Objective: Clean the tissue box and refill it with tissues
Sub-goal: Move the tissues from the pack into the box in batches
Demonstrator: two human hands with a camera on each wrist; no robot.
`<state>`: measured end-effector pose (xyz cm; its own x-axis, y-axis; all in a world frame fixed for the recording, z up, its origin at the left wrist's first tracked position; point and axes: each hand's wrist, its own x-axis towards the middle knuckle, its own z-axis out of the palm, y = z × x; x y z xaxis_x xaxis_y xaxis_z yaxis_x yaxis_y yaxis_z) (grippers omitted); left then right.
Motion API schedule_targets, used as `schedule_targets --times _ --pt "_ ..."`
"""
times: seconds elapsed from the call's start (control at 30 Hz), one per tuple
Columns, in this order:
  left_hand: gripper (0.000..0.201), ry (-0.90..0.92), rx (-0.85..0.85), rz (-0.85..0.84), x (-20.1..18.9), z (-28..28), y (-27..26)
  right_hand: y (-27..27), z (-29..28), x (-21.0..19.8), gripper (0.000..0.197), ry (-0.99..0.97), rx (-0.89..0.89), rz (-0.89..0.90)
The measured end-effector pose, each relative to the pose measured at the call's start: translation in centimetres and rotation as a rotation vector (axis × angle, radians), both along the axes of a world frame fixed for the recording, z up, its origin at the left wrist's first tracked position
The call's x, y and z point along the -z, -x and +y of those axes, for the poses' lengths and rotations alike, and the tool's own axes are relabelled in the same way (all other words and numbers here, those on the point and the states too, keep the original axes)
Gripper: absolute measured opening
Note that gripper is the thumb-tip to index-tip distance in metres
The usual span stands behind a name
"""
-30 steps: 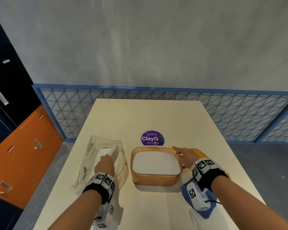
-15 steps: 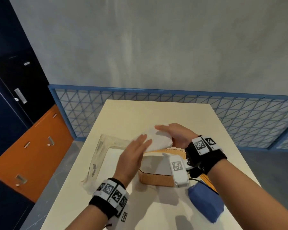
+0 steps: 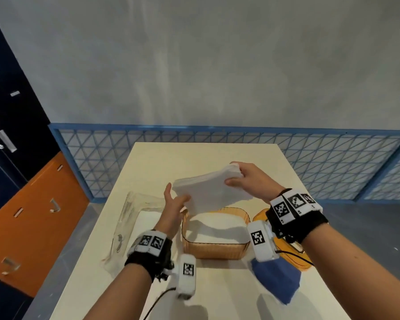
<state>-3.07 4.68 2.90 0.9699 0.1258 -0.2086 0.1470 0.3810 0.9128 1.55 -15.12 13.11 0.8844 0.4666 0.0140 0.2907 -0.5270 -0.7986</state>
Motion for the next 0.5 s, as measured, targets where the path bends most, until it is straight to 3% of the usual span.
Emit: schedule_targets --times 0.07,0.17,0.33,0.5 --pt "0.063 0.049 0.006 -0.012 -0.2 0.5 -0.6 0.1 -0.6 1.1 0.009 -0.156 0.075 0.08" --pt "0.039 -0.248 -0.01 -0.068 0.3 0.0 0.1 0.8 -1.8 4.6 0.012 -0.305 0.216 0.209" --pt "0.026 -0.621 0.047 -0.029 3.4 -2.2 2.0 3.0 -2.4 11.4 0.032 -0.188 0.441 0.306" --pt "0.019 -0.768 -0.047 -0.016 3.2 -2.4 1.4 1.8 -1.9 10.8 0.036 -0.142 0.529 0.251"
